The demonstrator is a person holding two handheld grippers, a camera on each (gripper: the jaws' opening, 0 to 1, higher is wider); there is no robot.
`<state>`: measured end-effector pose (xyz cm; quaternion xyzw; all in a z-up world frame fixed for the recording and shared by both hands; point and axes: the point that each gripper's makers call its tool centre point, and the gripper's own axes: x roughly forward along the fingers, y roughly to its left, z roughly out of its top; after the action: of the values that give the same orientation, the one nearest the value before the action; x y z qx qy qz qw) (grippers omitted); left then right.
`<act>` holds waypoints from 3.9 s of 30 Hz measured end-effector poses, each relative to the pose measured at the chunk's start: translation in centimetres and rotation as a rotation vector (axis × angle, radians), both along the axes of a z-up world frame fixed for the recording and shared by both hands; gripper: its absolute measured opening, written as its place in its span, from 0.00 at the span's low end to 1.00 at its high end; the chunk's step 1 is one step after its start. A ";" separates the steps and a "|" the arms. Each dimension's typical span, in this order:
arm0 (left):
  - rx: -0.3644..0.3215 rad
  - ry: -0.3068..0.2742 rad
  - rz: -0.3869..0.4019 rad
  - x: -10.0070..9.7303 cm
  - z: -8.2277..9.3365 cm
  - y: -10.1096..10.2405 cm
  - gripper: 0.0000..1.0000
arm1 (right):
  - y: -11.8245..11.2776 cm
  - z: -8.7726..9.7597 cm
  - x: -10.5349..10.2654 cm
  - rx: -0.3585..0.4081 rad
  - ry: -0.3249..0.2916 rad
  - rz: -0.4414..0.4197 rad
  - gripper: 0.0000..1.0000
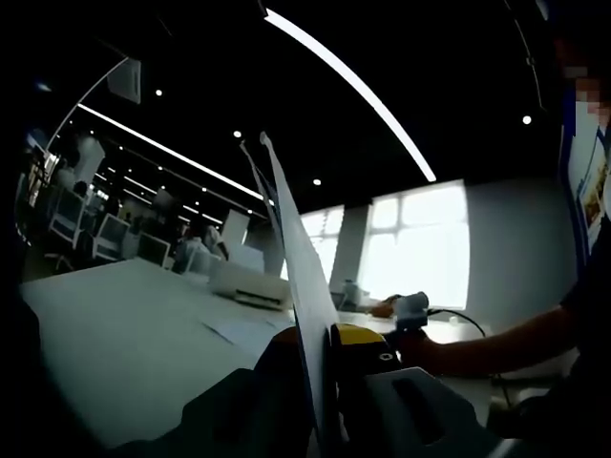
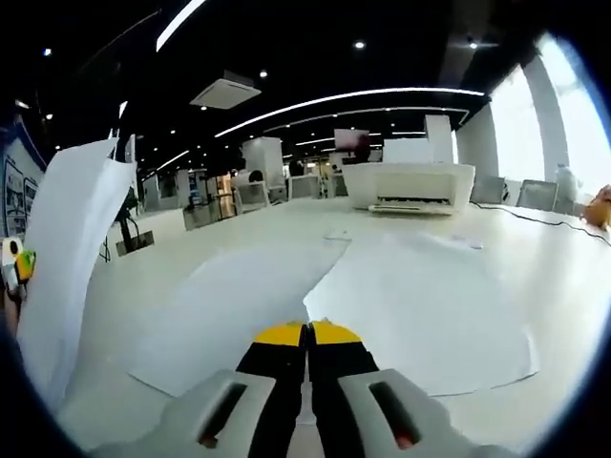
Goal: Organize the stack of printing papers by aligning and flattening the scattered papers on the table
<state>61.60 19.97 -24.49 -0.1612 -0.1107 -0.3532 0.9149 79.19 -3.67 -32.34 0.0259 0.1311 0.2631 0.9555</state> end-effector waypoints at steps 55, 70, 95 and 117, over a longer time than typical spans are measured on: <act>0.009 0.006 0.000 -0.1 -0.1 -0.3 0.08 | -2.7 23.4 -10.0 -0.062 -0.659 0.025 0.00; 0.012 0.007 0.003 -0.2 -0.2 -0.3 0.08 | -2.3 27.7 -13.3 -0.099 -0.776 0.035 0.00; 0.012 0.006 0.004 -0.2 -0.1 -0.2 0.08 | -4.9 36.1 -20.6 -0.178 -0.940 -0.028 0.00; 0.015 0.005 0.008 -0.1 -0.1 -0.1 0.08 | -6.8 39.6 -28.0 -0.242 -1.006 -0.024 0.00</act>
<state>61.47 19.91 -24.63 -0.1549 -0.1066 -0.3500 0.9177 51.16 -10.47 7.23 -0.2128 -0.3157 0.2148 0.8994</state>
